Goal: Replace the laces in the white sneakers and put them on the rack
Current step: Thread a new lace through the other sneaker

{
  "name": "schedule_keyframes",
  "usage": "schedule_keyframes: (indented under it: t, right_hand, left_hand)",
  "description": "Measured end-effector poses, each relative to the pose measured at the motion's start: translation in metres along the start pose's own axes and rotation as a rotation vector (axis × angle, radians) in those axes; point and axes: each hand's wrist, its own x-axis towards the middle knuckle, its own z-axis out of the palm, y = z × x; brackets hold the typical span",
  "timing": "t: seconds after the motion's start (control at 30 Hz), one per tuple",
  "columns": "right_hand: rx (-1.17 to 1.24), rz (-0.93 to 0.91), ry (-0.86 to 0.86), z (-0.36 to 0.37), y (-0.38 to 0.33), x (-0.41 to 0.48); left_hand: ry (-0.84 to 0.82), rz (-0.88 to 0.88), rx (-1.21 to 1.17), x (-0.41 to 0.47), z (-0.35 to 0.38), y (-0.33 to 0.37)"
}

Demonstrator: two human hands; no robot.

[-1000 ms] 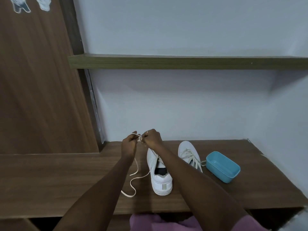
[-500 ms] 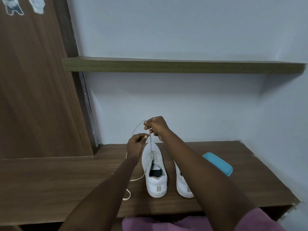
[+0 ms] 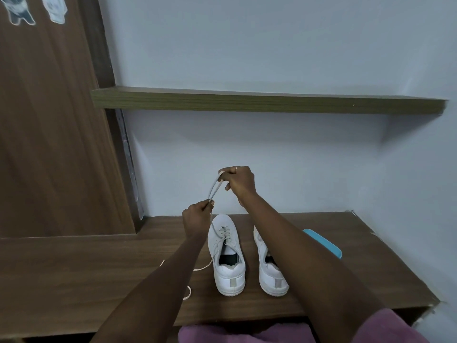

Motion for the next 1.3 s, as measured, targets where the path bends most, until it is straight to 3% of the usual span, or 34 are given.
schedule_keyframes:
  t: [0.13, 0.47, 0.77, 0.9, 1.0, 1.1, 1.2, 1.3]
  right_hand:
    - [0.108, 0.027, 0.110, -0.009, 0.004, 0.002]
    - [0.504, 0.234, 0.220, -0.033, 0.021, 0.014]
    - [0.593, 0.212, 0.216, -0.051, 0.032, 0.020]
    - [0.510, 0.164, 0.134, -0.048, 0.036, 0.021]
    - [0.316, 0.149, 0.017, -0.038, 0.039, 0.019]
    - [0.096, 0.107, -0.079, -0.024, 0.043, 0.013]
    - [-0.007, 0.033, -0.150, -0.010, 0.047, 0.006]
    - [-0.061, -0.030, -0.108, -0.005, 0.050, 0.004]
  left_hand:
    - [0.019, -0.028, 0.201, 0.005, -0.011, -0.024]
    - [0.028, -0.223, 0.383, 0.009, -0.031, -0.074]
    - [0.036, -0.409, 0.280, 0.015, -0.026, -0.110]
    - [-0.122, -0.396, 0.225, 0.011, -0.018, -0.105]
    - [-0.256, -0.174, 0.161, 0.011, -0.013, -0.081]
    - [-0.247, -0.029, -0.015, 0.011, -0.005, -0.039]
    - [-0.303, -0.048, -0.217, 0.012, 0.009, -0.002]
    - [-0.343, -0.119, -0.428, 0.015, 0.018, 0.008]
